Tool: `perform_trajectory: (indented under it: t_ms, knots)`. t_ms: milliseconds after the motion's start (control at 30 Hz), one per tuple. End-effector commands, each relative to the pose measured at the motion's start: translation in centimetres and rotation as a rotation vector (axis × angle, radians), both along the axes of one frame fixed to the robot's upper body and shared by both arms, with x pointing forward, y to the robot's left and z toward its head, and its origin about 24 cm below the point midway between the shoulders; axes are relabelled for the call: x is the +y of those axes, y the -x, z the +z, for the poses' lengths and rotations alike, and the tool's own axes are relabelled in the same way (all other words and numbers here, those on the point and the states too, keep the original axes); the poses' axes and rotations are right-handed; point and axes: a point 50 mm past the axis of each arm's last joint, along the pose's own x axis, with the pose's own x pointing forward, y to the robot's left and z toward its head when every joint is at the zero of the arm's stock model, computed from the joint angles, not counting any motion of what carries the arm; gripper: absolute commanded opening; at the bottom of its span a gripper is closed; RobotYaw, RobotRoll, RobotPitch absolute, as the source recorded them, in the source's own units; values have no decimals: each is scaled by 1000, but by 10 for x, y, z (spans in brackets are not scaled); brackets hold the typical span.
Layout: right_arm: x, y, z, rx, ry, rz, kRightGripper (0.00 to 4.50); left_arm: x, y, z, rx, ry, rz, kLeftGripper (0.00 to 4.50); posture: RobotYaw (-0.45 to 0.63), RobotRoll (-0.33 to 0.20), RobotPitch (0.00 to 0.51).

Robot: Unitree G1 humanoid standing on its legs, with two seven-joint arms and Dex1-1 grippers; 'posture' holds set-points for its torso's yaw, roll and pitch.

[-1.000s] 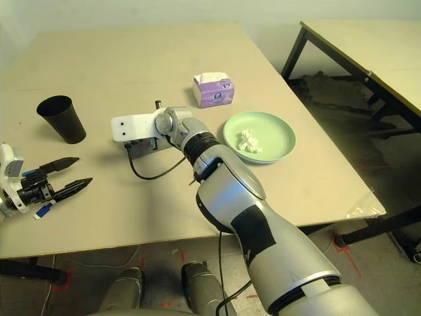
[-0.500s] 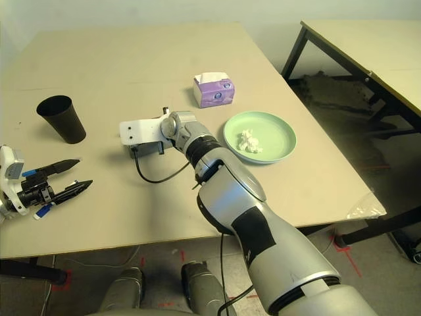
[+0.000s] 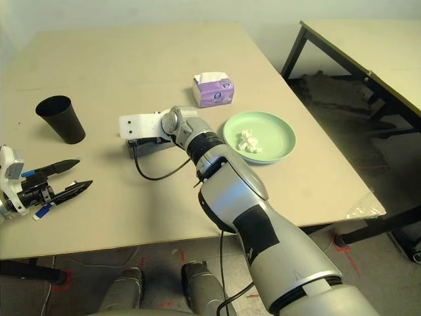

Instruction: Organize and tidy the items on the table.

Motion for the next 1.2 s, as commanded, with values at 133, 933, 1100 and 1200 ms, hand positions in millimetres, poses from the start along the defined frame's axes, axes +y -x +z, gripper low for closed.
perform_trajectory:
  t_ms: [133,933,1100,1200]
  knots:
    - [-11,18,57,176,-159,80,4469,0,-1,-4,10,-15,-8,4500,-15,0,124]
    - [-150,103,-47,414,-1050,-215,4469,0,-5,-2,5,-12,-8,4500,-47,0,139]
    - [-180,132,-77,400,-1128,-140,4469,-1,-9,1,3,-15,-12,4500,-55,0,139]
    - [-199,144,-91,380,-1132,-66,4469,-2,-11,1,0,-18,-10,4500,-58,0,133]
